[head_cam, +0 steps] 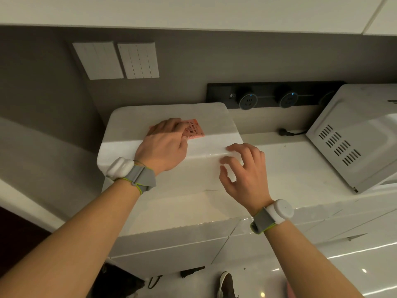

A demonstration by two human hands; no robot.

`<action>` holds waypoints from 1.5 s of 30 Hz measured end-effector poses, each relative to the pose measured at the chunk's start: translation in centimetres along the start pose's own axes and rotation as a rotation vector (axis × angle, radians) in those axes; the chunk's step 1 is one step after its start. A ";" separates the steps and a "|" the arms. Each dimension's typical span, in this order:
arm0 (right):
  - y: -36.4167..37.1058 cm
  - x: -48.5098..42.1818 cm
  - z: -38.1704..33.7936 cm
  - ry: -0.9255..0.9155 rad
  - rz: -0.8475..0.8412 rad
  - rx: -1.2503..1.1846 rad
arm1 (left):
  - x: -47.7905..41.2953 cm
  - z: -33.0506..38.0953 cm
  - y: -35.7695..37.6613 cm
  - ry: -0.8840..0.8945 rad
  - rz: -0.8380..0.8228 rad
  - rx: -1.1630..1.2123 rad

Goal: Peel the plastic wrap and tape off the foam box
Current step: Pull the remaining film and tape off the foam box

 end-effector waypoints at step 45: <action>-9.5 -11.8 -1.2 0.587 -0.124 -0.565 | 2.8 1.8 -5.7 -0.240 -0.207 1.157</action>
Point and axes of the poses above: each hand's wrist, its own x-axis away from the middle knuckle, its own y-axis out of the palm, z = x × y, the point moved 3 cm from there along -x, towards the middle knuckle, and after that the axes turned 2 degrees about x, right-handed, at the moved point
